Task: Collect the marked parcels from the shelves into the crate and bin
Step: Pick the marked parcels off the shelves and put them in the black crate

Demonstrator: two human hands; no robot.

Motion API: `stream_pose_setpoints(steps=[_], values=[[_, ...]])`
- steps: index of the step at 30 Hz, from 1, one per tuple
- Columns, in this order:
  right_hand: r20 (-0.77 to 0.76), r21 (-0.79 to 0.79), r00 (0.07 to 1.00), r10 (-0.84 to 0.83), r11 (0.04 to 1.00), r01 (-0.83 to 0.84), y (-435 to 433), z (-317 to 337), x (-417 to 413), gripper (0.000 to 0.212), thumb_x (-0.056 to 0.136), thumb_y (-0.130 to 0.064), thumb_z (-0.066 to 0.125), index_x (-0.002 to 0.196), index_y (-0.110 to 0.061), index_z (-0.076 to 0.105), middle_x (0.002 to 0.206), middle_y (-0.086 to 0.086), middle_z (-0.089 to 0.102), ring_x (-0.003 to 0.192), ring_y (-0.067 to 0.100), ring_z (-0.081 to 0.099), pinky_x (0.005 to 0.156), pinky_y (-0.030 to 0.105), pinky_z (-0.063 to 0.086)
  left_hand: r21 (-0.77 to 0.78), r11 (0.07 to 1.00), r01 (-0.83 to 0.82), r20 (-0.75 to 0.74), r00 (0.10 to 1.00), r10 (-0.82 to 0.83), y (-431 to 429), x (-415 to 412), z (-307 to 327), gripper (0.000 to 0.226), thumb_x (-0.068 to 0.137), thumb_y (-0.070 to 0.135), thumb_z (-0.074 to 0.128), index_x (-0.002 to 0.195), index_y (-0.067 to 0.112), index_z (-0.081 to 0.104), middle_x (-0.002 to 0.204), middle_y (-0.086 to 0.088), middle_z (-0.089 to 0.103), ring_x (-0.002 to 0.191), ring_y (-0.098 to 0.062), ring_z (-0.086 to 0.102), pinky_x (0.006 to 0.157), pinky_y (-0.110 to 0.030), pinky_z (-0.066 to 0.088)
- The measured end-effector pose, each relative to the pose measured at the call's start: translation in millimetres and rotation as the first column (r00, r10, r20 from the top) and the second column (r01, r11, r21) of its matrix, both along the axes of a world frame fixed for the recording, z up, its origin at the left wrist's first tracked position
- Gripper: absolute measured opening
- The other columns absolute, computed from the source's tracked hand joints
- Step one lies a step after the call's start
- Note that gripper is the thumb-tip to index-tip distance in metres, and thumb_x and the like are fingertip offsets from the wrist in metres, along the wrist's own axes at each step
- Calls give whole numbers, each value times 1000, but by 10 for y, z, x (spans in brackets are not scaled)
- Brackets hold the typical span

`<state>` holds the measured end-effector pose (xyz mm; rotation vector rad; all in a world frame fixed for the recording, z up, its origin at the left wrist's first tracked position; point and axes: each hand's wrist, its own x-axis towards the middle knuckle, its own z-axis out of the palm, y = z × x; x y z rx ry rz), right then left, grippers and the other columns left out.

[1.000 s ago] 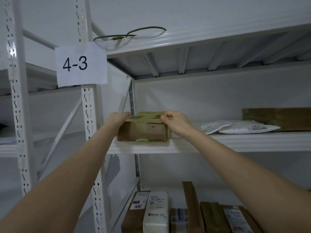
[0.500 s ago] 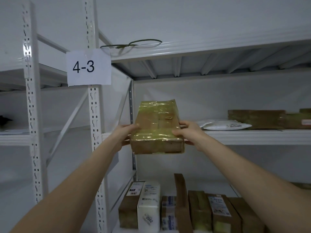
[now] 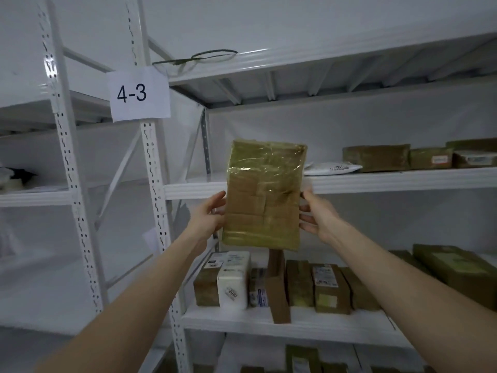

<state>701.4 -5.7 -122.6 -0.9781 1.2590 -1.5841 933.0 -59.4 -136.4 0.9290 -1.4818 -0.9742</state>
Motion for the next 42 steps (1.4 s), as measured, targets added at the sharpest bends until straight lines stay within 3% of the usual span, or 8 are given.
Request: stream_pose_setpoints(steps=[6,11,16,22,28,31,34,42], values=[[136,43,991,-13,999,7,191,-252,-200,46,95,-58,39,111,-21,60,126,11,59,110,27,58,100,44,45,80,996,30,-166,986,-16,161,-211,-169,29,101,24,43,122,18,62,120,1,65,118,-18,56,102,-42,43],[188,144,982,31,988,-59,274,-632,-368,64,86,-68,47,131,-23,47,136,15,53,112,37,59,101,48,43,180,966,185,-204,968,-147,74,-212,-395,40,97,47,41,109,17,64,116,2,65,119,-19,54,102,-41,40],[216,215,966,142,958,-189,415,-1009,-356,62,80,-67,55,126,-27,46,117,26,64,97,38,68,93,48,50,299,917,263,-153,962,-226,-95,-88,-662,72,85,61,48,134,9,50,137,-6,54,132,-26,44,107,-49,34],[260,220,949,181,945,-240,514,-1299,-264,53,84,-45,60,129,-20,48,114,28,65,107,38,64,99,46,46,350,880,320,-205,943,-262,-184,43,-975,77,63,68,63,124,21,59,125,-3,62,117,-24,56,81,-40,49],[240,231,953,183,943,-239,554,-1421,-261,62,77,-56,62,124,-16,58,114,21,68,103,34,67,92,43,51,327,823,464,-262,881,-393,-202,101,-1145,79,60,50,82,129,19,57,129,-11,60,125,-31,52,95,-54,48],[229,247,960,158,945,-215,580,-1499,-208,57,77,-34,69,128,-11,55,109,17,70,97,30,70,81,39,56,296,830,473,-263,876,-405,-236,69,-1164,58,66,31,74,122,23,60,123,-5,64,122,-26,53,101,-52,42],[304,199,943,138,958,-205,580,-1609,-142,53,78,-12,68,128,-14,52,111,16,68,96,31,68,69,39,58,275,829,487,-220,871,-439,-211,59,-1160,52,72,20,71,123,24,58,125,1,64,119,-19,56,86,-38,48],[372,188,926,63,972,-142,577,-1766,-10,48,86,6,57,126,-20,50,115,14,64,103,33,63,76,48,57,275,824,495,-186,869,-459,-206,63,-1301,57,86,-4,55,136,22,47,130,5,61,117,-19,58,94,-38,46]])
